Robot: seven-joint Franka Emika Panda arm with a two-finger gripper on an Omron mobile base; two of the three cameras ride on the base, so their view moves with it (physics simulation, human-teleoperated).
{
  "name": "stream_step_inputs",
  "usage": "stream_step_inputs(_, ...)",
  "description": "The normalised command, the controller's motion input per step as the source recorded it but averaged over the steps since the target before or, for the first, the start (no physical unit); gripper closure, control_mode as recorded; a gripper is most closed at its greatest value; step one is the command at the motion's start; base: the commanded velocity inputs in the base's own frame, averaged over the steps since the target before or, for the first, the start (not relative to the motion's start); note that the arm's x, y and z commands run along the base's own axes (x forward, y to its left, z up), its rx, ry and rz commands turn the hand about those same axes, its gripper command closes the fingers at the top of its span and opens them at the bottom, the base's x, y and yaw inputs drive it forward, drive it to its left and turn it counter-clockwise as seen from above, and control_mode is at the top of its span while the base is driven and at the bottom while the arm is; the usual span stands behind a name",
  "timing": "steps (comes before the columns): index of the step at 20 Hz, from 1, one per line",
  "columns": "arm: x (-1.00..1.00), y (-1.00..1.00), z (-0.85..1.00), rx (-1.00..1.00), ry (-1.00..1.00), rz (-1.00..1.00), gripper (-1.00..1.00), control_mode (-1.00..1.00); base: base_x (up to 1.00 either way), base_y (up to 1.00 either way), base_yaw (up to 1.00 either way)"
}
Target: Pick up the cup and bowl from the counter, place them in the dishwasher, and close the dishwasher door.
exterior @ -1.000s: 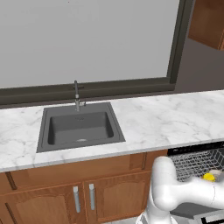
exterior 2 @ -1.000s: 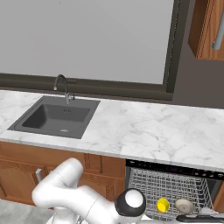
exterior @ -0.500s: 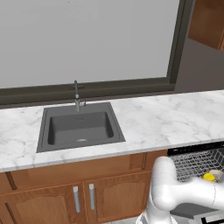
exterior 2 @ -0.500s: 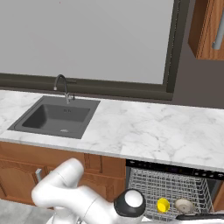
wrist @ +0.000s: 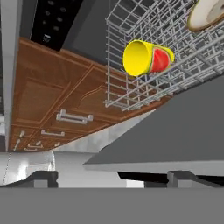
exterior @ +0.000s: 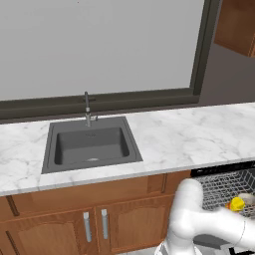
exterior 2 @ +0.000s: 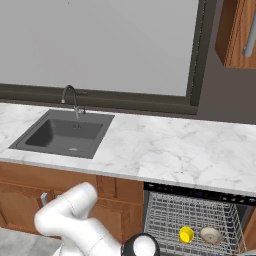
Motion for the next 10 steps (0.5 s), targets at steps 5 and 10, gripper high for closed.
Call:
stream_step_inputs(5, -0.19, 0.95, -0.15, -0.19, -0.13, -0.21, -1.0, -1.0, 0.0, 0.0, 0.0)
stream_step_inputs(10, -0.16, 0.89, -0.24, -0.16, -0.15, -0.35, -1.0, -1.0, 0.0, 0.0, 0.0)
